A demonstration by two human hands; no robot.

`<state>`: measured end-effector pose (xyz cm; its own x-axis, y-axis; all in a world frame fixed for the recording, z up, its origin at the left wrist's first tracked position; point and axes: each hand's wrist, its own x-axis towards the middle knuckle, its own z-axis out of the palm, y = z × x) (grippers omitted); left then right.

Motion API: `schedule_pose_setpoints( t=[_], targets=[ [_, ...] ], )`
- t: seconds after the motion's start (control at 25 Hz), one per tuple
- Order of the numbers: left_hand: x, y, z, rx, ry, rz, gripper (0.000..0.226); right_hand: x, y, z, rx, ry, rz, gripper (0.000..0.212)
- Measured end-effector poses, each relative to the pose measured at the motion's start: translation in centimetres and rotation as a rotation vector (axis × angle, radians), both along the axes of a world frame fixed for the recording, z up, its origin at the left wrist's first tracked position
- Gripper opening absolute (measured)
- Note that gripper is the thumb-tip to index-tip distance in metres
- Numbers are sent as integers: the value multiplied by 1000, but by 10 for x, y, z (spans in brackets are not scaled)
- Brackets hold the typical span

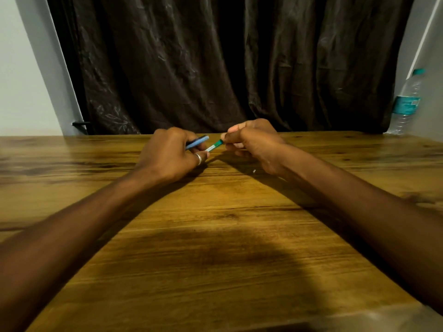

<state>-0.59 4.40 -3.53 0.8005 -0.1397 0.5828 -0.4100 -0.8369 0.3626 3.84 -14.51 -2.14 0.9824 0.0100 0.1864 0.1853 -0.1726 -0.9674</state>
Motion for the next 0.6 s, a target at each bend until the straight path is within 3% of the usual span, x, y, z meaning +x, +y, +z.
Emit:
schedule_pose_setpoints(
  t=[0.24,0.6],
  targets=[
    [4,-11,-8,-16,245,86,19,11,-7,-2,-118,-70,-100,7],
    [3,-14,-5,22,322,111,24,14,-7,-4,-190,-79,-73,8]
  ],
)
